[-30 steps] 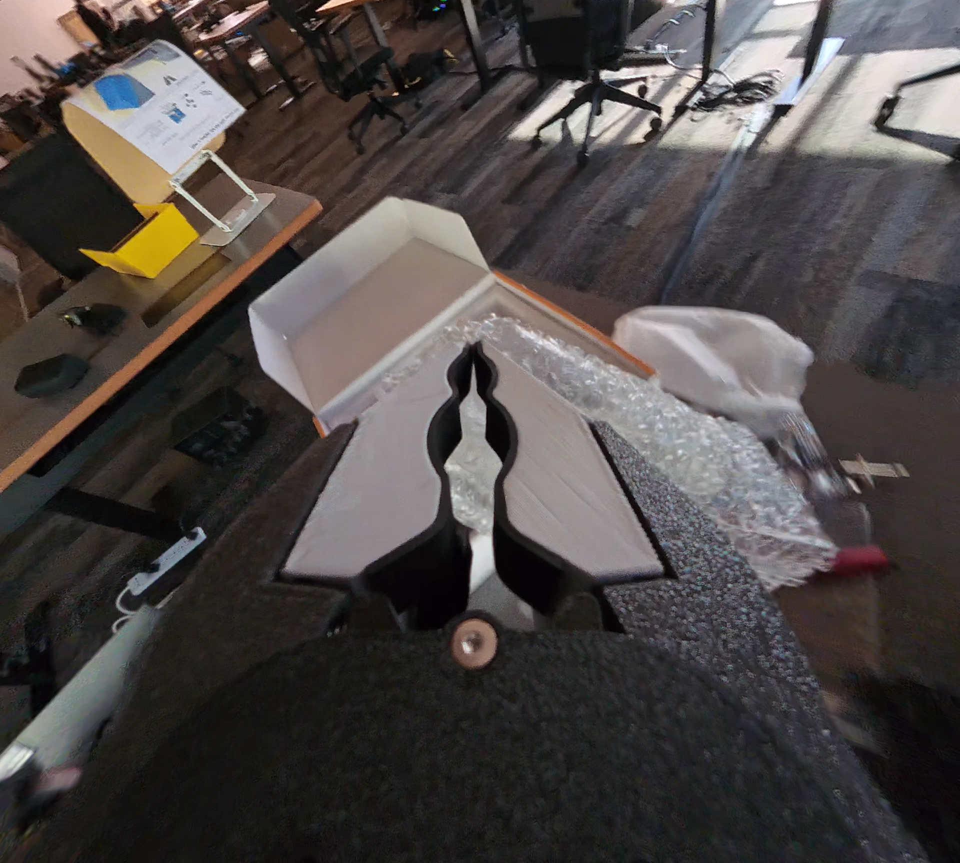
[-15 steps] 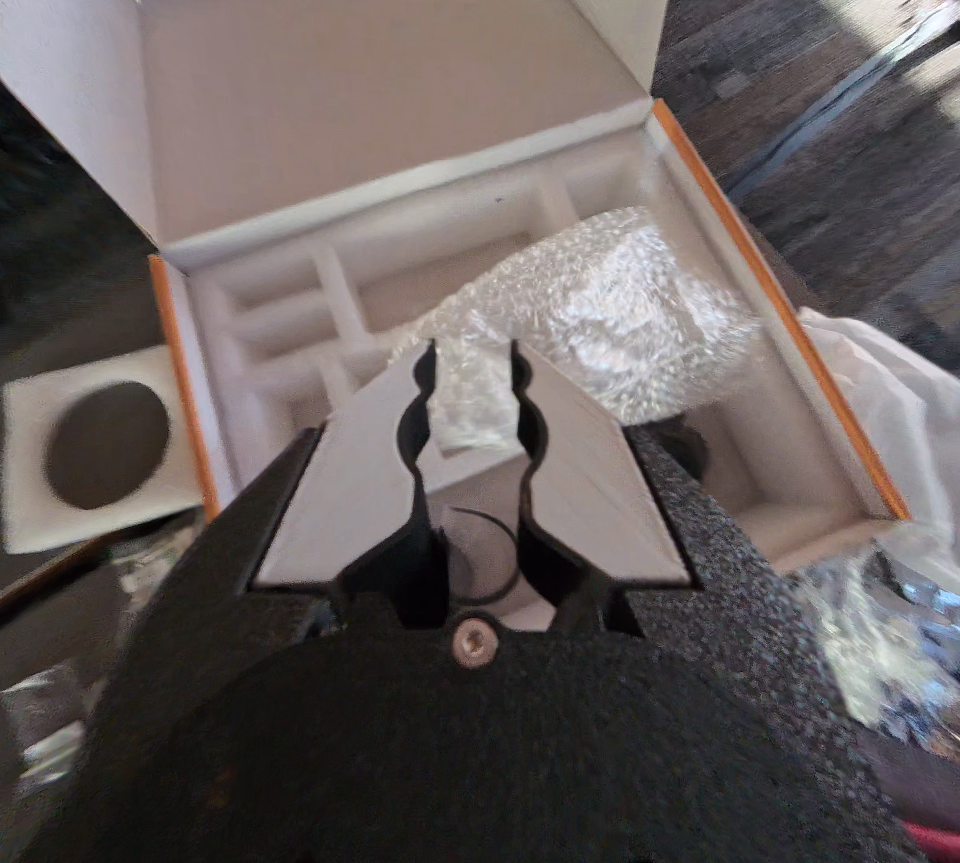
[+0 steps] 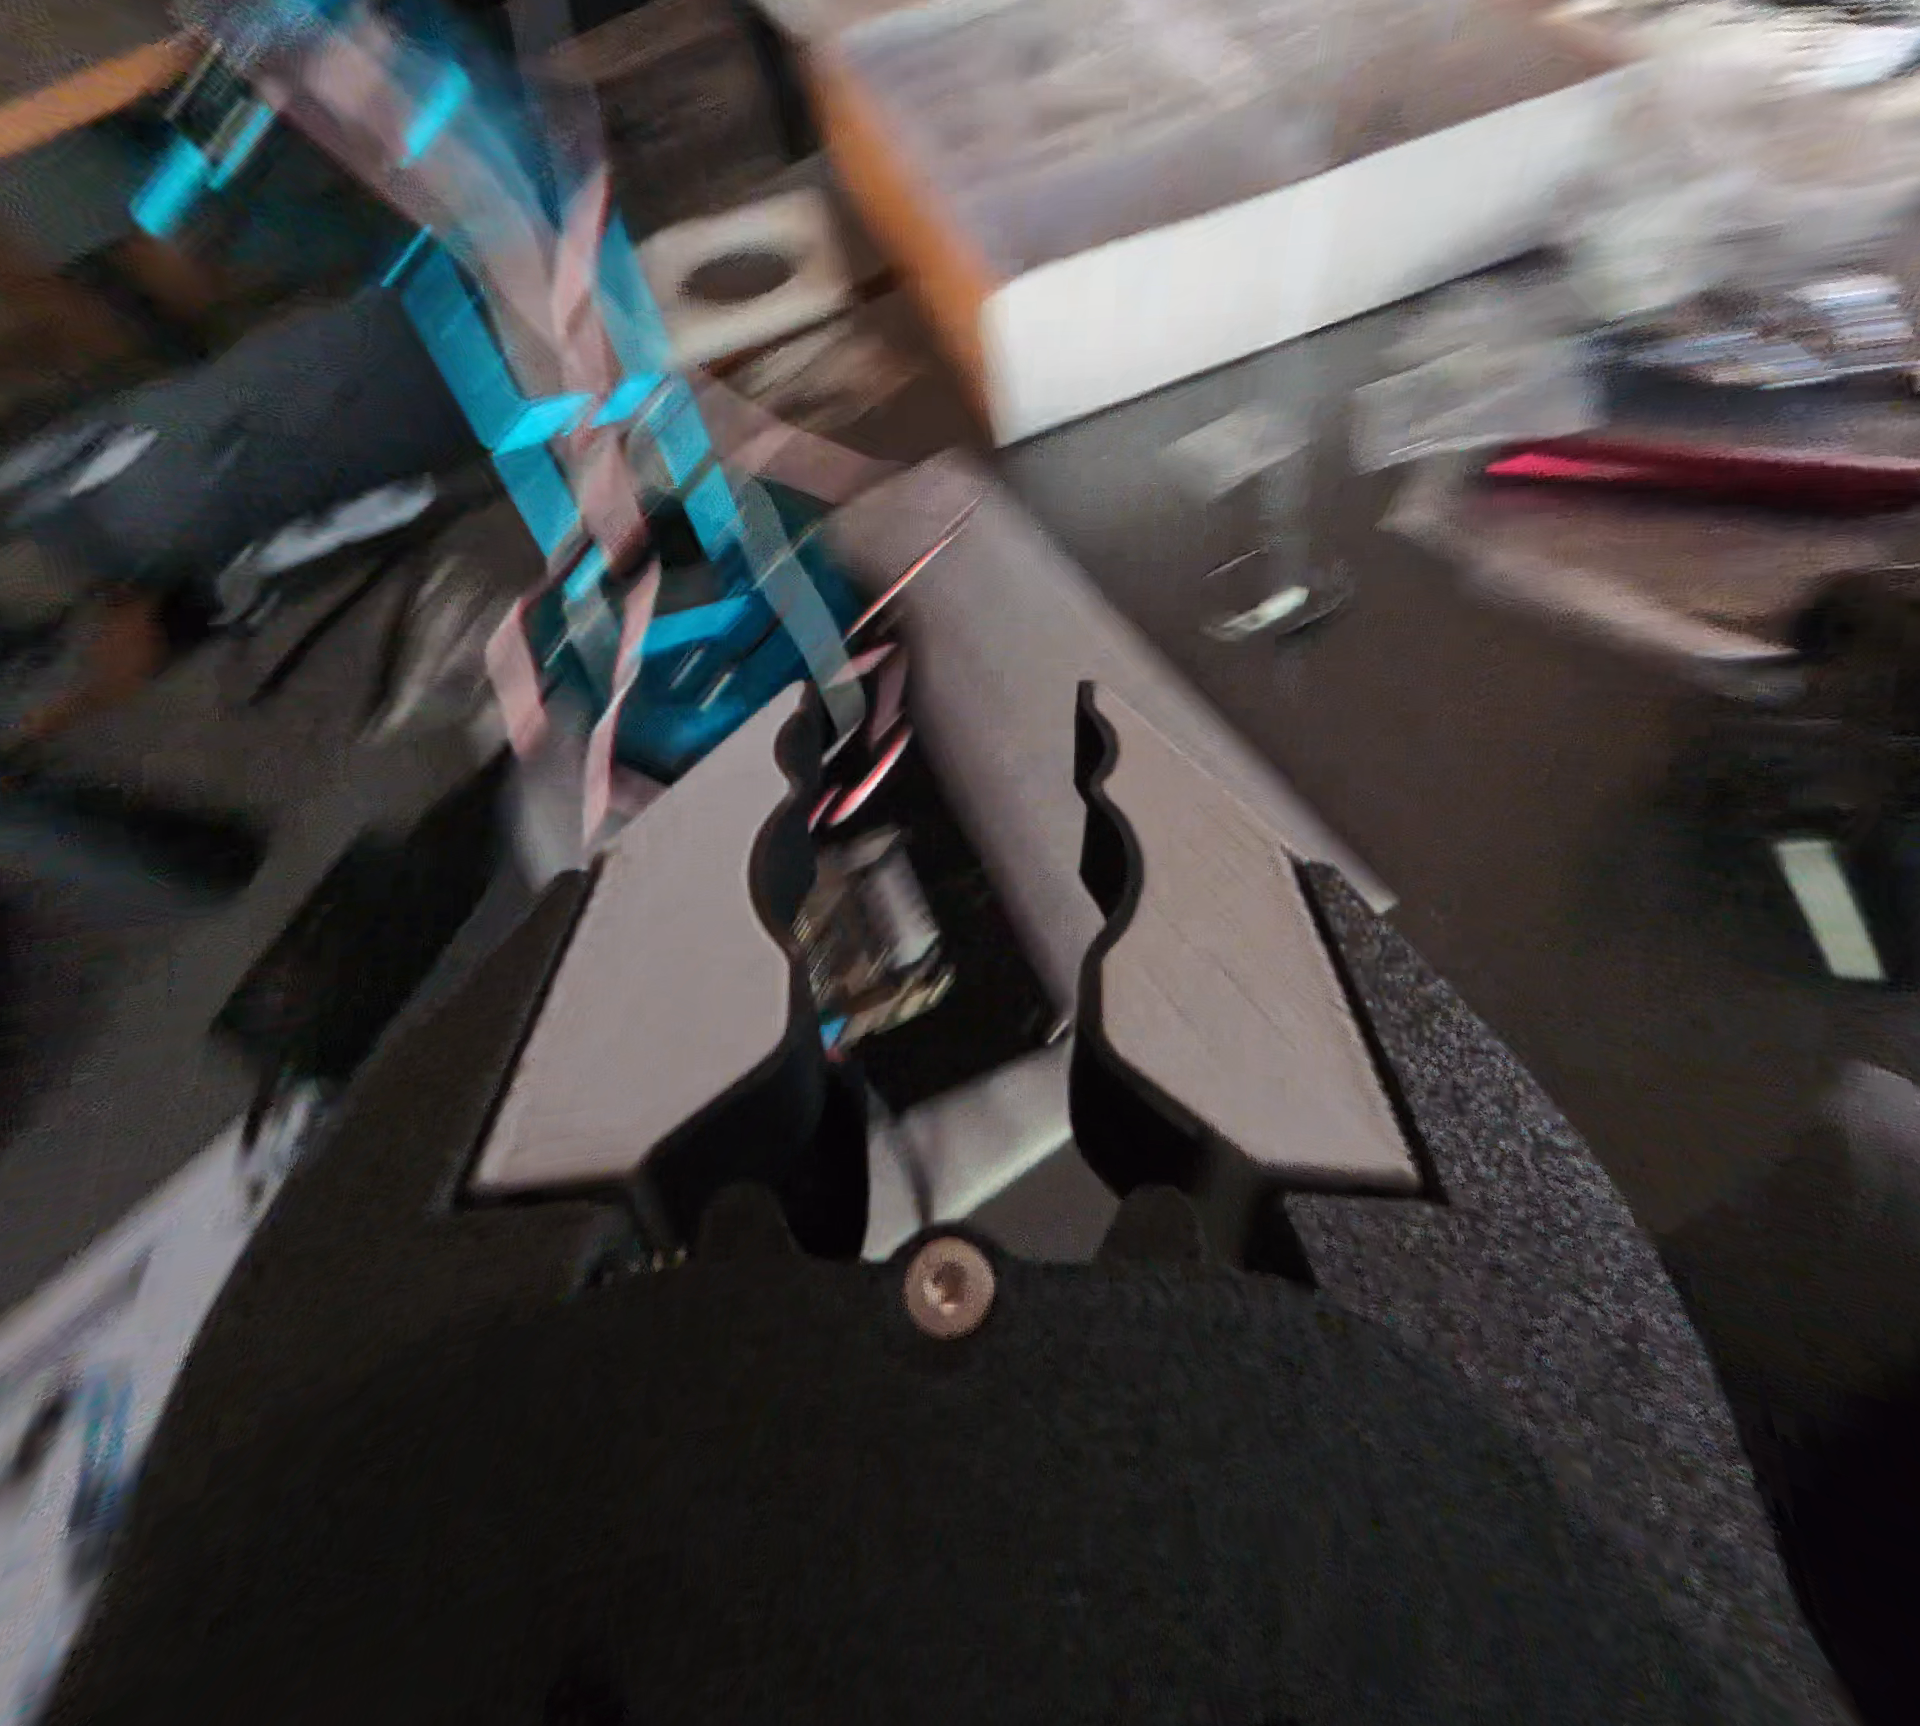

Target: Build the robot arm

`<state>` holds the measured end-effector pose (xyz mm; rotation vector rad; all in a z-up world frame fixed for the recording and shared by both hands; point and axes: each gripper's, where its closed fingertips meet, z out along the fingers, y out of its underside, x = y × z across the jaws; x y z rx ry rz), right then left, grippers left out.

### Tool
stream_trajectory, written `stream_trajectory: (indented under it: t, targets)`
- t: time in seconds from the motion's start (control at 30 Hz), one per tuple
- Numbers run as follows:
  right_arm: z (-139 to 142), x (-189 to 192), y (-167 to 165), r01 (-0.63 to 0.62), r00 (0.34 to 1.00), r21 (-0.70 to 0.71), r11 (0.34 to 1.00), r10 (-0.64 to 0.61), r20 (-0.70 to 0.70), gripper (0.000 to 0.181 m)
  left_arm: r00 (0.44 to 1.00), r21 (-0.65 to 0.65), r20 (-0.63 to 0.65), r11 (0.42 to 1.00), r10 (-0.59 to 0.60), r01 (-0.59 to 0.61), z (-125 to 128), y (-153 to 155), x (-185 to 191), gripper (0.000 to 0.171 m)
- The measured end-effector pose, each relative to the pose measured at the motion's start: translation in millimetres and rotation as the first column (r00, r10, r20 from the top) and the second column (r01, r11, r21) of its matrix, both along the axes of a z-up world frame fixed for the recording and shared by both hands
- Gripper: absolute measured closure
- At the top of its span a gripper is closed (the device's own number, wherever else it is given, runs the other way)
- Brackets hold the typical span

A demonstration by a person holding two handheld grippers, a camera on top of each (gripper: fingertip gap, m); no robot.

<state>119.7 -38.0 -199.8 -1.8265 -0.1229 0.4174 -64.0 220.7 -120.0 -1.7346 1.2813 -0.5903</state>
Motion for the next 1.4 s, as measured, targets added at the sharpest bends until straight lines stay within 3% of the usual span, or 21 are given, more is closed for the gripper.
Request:
stream_trajectory:
  t: [0.07,0.17,0.27,0.37,0.57,0.77,0.9,1.4]
  targets:
    - [1,-2,16,0.037,0.997,0.018,0.999,-0.038,0.066,0.143,0.984,-0.039,-0.007,0.983,0.178,-0.178,-48,22,-55,0.124]
    - [-5,-1,31,0.068,0.997,0.015,0.998,-0.069,0.047,0.142,0.954,-0.189,0.025,0.939,0.297,-0.287,-115,31,-82,0.123]
    - [-13,3,36,0.074,0.997,-0.013,0.997,-0.074,0.001,0.142,0.931,-0.216,0.086,0.919,0.355,-0.331,-139,42,-77,0.123]
    - [-17,8,42,0.067,0.998,-0.036,0.997,-0.066,0.011,0.143,0.927,-0.241,0.047,0.905,0.373,-0.352,-157,48,-68,0.120]
    - [-31,22,50,0.075,0.997,-0.083,0.994,-0.072,0.037,0.145,0.932,-0.248,0.079,0.913,0.353,-0.325,-155,45,-62,0.121]
    - [-41,34,53,0.082,0.997,-0.095,0.992,-0.082,0.012,0.147,0.922,-0.187,0.049,0.911,0.383,-0.368,-150,50,-86,0.127]
    - [-39,40,57,0.086,0.996,-0.048,0.995,-0.086,0.002,0.147,0.951,-0.188,0.044,0.937,0.306,-0.293,-153,38,-83,0.128]
    - [-38,32,59,0.006,0.999,-0.010,1.000,-0.006,-0.052,0.145,0.964,-0.143,0.004,0.955,0.265,-0.262,-161,46,-74,0.139]
